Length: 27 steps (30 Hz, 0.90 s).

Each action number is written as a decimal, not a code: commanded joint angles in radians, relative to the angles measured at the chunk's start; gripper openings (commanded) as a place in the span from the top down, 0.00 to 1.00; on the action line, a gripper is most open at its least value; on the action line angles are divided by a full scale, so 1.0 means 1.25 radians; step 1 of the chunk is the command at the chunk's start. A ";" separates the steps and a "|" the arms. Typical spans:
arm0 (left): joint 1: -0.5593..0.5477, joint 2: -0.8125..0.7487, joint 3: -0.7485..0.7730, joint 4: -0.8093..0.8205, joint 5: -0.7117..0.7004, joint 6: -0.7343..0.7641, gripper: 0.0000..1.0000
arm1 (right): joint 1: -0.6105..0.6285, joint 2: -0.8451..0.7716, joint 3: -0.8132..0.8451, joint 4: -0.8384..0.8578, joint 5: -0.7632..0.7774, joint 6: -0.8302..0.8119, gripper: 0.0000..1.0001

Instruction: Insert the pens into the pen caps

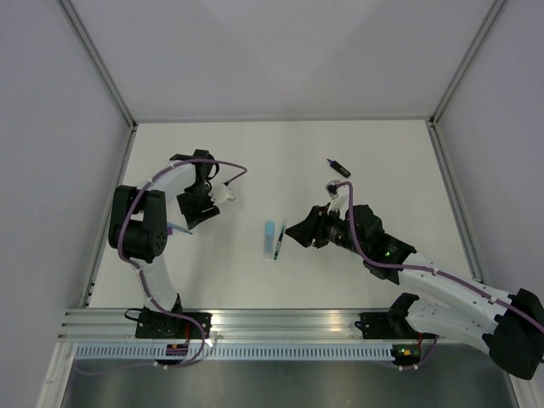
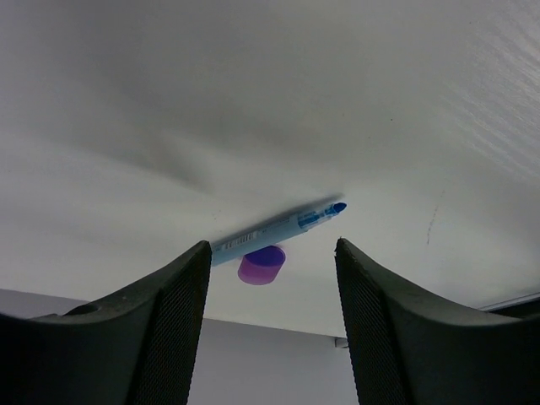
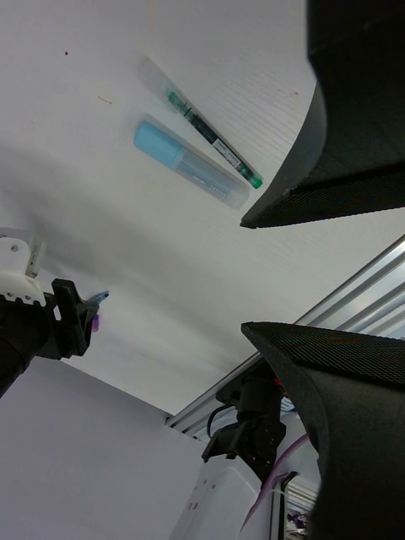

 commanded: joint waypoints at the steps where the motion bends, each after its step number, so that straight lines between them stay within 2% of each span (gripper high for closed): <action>1: -0.007 0.028 -0.025 -0.037 -0.053 0.041 0.35 | 0.005 -0.017 0.020 0.002 0.018 -0.015 0.46; 22: 0.003 0.059 -0.086 0.068 -0.078 0.060 0.41 | 0.005 -0.038 0.019 -0.006 0.021 -0.016 0.45; 26: 0.003 0.086 -0.068 0.076 -0.089 0.053 0.47 | 0.005 -0.032 0.019 -0.001 0.017 -0.013 0.45; 27: 0.003 0.089 -0.062 0.077 -0.087 0.049 0.52 | 0.005 -0.031 0.019 -0.001 0.015 -0.014 0.45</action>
